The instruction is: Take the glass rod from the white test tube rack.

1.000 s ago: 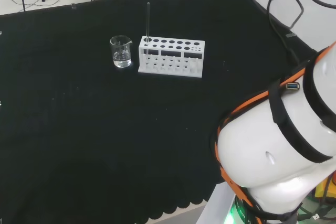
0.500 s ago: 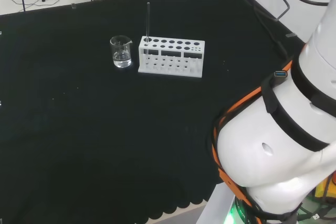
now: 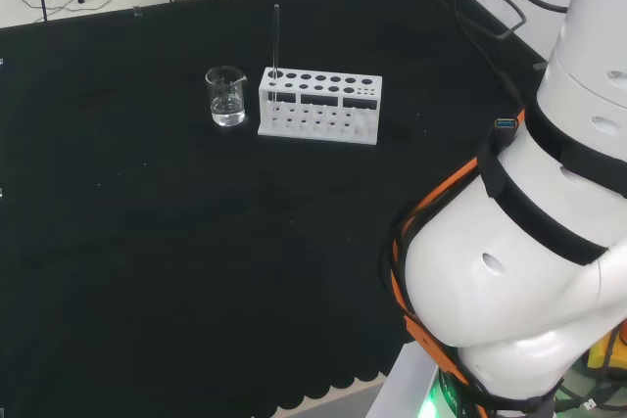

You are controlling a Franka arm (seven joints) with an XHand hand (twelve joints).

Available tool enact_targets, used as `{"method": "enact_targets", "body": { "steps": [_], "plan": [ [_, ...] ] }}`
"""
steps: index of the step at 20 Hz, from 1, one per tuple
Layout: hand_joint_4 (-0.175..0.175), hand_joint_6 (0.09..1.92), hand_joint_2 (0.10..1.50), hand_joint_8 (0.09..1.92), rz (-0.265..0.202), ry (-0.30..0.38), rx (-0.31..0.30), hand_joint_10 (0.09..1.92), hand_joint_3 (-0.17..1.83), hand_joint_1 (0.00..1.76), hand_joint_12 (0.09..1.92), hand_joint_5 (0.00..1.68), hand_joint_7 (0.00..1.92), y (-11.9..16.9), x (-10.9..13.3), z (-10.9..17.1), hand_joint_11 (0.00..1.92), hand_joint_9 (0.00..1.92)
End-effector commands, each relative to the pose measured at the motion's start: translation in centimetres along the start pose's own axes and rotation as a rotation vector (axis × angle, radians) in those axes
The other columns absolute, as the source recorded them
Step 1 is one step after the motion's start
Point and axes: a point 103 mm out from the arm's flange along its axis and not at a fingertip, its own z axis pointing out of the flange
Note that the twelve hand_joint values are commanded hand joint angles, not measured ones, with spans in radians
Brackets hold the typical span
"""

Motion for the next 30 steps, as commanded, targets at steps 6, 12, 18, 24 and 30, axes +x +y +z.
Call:
{"method": "enact_targets", "body": {
  "steps": [6, 12, 18, 24, 30],
  "plan": [
    [-0.175, 0.09, 0.90, 0.97, -0.035, 0.020, -0.004, 0.91, 0.50, 0.62, 1.46, 0.25, 0.39, 1.8, -0.6, 2.5, 0.18, 0.65],
    [-0.175, 0.09, 0.90, 0.98, -0.047, 0.008, 0.009, 0.91, 0.50, 0.63, 1.45, 0.28, 0.43, 2.8, -0.4, 4.6, 0.20, 0.69],
    [-0.175, 0.09, 0.91, 0.97, -0.073, 0.005, -0.005, 0.90, 0.50, 0.63, 1.45, 0.30, 0.47, 3.4, 0.2, 6.2, 0.21, 0.73],
    [-0.175, 0.09, 0.91, 0.99, -0.073, -0.012, 0.012, 0.90, 0.50, 0.65, 1.44, 0.34, 0.56, 4.2, 0.6, 7.4, 0.22, 0.79],
    [-0.175, 0.09, 0.92, 1.01, -0.098, 0.002, -0.001, 0.91, 0.50, 0.65, 1.44, 0.36, 0.62, 6.2, 1.3, 10.2, 0.23, 0.84]
  ]
}}
